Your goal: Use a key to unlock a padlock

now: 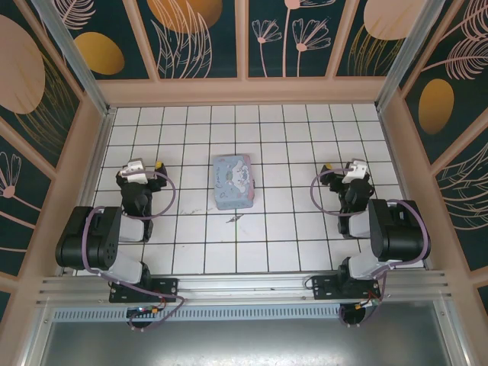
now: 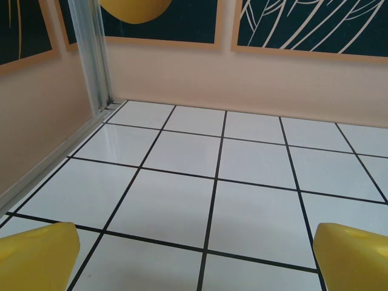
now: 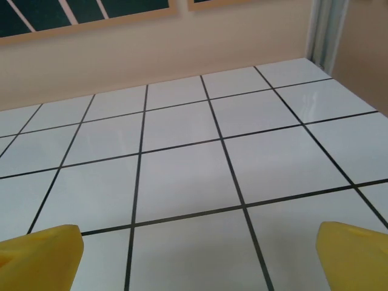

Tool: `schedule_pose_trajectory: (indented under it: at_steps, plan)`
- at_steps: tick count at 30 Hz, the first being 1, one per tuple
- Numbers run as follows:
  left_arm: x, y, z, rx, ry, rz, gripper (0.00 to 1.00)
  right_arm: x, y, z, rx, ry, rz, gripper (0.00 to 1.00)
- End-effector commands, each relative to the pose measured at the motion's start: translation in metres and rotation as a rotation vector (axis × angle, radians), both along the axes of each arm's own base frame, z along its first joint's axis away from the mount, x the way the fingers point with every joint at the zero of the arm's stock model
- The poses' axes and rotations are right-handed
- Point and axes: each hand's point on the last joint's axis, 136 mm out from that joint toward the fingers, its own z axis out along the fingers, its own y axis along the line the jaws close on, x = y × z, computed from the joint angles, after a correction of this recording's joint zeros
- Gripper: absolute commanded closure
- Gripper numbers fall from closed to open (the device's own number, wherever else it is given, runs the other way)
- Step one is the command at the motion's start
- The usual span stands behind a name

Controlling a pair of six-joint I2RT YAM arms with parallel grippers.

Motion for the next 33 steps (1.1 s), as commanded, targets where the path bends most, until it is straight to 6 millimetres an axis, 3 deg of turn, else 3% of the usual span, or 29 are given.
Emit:
schedule_pose_trajectory:
  at_steps: [1,33]
  plan:
    - [0.0025,0.0003,0.0071,0.008,-0.021,-0.007,0.01,0.0061,0.0056,0.0128,-0.011,-0.044,0.046,0.01]
    - [0.0024,0.0003,0.0065,0.008,-0.019,-0.007,0.01,0.0070,0.0048,0.0123,-0.002,-0.040,0.050,0.01]
